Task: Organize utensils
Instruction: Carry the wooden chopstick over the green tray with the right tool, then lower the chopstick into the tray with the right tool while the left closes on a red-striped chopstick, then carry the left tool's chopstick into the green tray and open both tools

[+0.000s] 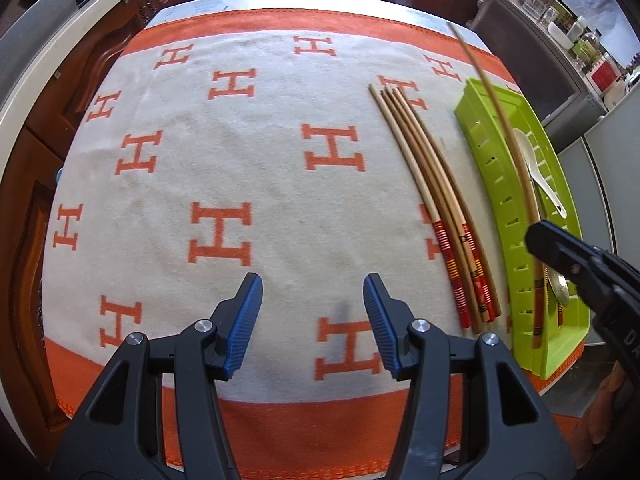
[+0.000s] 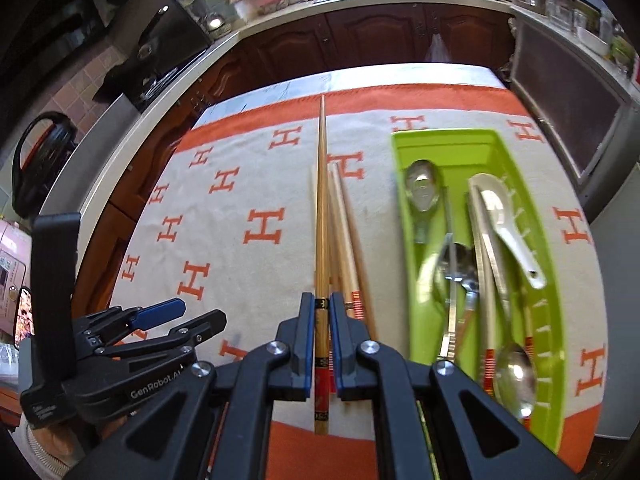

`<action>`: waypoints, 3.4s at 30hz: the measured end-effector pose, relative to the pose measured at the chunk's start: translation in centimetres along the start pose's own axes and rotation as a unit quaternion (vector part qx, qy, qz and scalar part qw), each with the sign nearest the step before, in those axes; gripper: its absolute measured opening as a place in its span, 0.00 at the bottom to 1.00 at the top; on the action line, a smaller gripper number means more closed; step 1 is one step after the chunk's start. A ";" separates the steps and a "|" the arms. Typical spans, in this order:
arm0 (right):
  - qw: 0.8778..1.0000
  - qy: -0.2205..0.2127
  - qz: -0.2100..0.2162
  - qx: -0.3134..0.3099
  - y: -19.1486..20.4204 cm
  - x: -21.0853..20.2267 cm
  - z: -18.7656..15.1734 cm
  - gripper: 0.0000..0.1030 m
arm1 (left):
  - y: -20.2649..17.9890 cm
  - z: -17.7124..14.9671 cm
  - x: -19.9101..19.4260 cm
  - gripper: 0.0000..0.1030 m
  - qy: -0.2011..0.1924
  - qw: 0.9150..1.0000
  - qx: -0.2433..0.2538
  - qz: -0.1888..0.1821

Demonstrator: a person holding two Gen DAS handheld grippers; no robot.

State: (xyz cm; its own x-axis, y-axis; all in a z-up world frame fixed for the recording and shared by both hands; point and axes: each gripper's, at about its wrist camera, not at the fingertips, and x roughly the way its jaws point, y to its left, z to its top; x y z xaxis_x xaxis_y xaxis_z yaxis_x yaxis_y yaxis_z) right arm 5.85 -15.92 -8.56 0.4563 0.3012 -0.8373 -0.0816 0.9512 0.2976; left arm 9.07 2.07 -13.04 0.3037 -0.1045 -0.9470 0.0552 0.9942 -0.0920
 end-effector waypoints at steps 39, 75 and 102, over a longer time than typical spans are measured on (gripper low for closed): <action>0.997 -0.029 -0.042 0.064 -8.0 -2.9 -1.8 0.06 | -9.6 3.0 5.7 0.36 0.026 0.999 0.009 0.046; 0.998 0.001 -0.055 0.042 -8.7 -2.6 -1.4 0.07 | -14.2 3.7 -2.0 0.03 0.039 0.988 0.011 -0.146; 0.997 0.015 -0.038 0.071 -9.1 -2.9 -2.7 0.08 | -14.3 1.0 -4.0 0.43 -0.001 0.992 0.098 -0.076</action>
State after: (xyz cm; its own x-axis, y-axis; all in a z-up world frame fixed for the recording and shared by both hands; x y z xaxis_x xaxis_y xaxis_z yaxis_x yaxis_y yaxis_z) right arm 2.91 -25.28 -10.09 0.4294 0.2325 -0.8727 0.0797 0.9528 0.2930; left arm 7.98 -11.76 -7.65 0.2803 -0.2537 -0.9258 0.2838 0.9432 -0.1725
